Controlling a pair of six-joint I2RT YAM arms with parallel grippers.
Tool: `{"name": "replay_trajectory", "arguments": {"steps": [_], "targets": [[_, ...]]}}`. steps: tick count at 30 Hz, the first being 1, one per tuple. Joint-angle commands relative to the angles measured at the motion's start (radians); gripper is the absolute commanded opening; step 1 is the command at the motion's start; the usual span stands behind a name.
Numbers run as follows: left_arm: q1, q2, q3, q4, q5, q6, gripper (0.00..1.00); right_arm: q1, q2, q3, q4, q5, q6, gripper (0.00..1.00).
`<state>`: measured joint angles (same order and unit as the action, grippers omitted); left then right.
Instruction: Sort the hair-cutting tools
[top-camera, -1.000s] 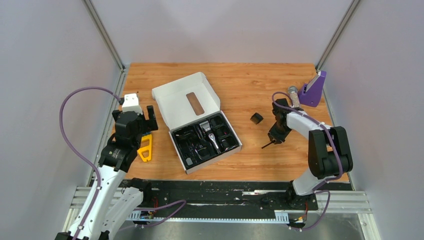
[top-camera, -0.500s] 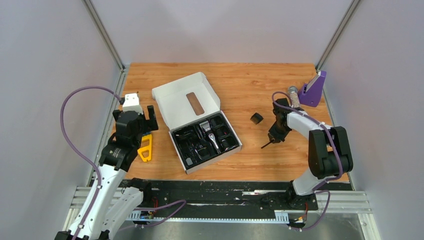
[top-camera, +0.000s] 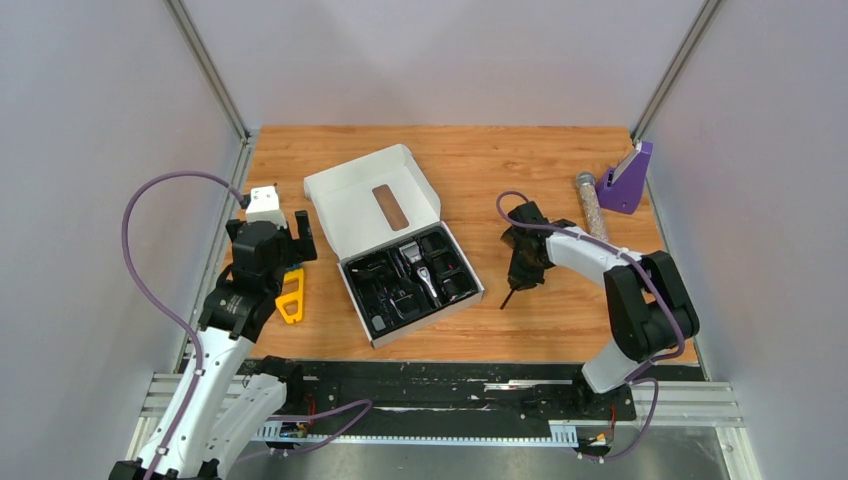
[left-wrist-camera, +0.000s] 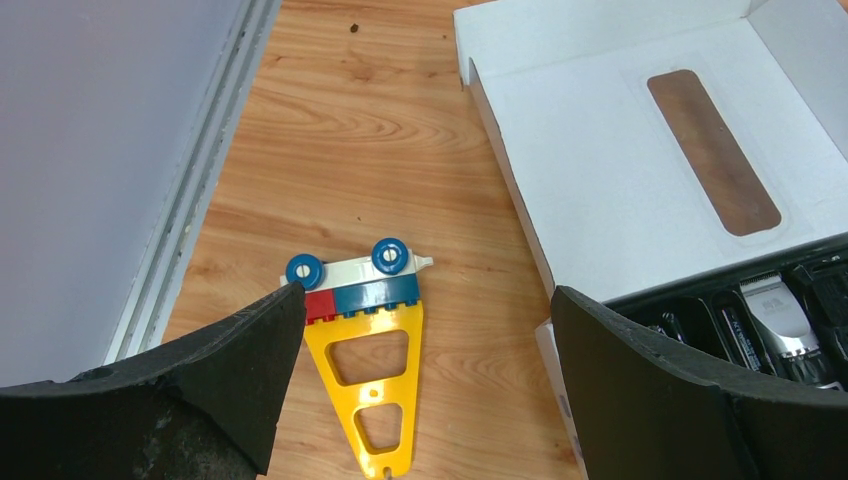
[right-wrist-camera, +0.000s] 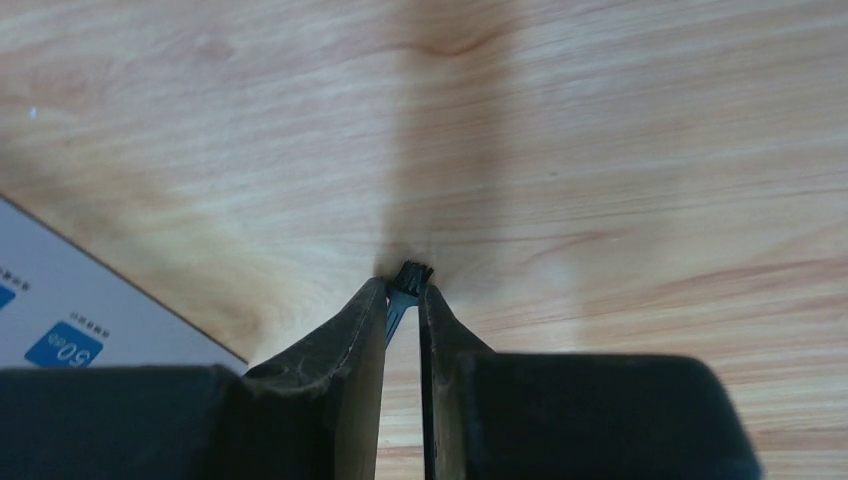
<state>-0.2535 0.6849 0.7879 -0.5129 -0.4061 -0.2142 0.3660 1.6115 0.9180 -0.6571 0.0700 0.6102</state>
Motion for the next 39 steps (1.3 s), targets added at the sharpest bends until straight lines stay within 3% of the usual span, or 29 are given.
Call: {"name": "replay_trajectory", "arguments": {"steps": [1,15,30,33,37,39], "targets": [[0.006,0.001,0.011,0.037,-0.015,0.006,1.00,0.034,-0.038,0.028,0.034,-0.036,-0.110,0.00],[0.006,0.018,0.011,0.039,-0.015,0.007,1.00,0.055,-0.156,0.037,0.023,-0.020,-0.174,0.00],[0.006,0.034,0.011,0.040,-0.006,0.007,1.00,0.191,-0.156,0.251,-0.017,-0.009,-0.181,0.00],[0.006,0.034,0.011,0.039,-0.007,0.005,1.00,0.191,-0.135,0.244,-0.046,0.051,-0.134,0.06],[0.007,0.030,0.011,0.039,-0.003,0.006,1.00,0.186,-0.101,0.211,-0.093,0.098,-0.072,0.21],[0.006,0.030,0.011,0.039,-0.001,0.006,1.00,0.183,-0.087,0.193,-0.100,0.092,-0.058,0.24]]}}
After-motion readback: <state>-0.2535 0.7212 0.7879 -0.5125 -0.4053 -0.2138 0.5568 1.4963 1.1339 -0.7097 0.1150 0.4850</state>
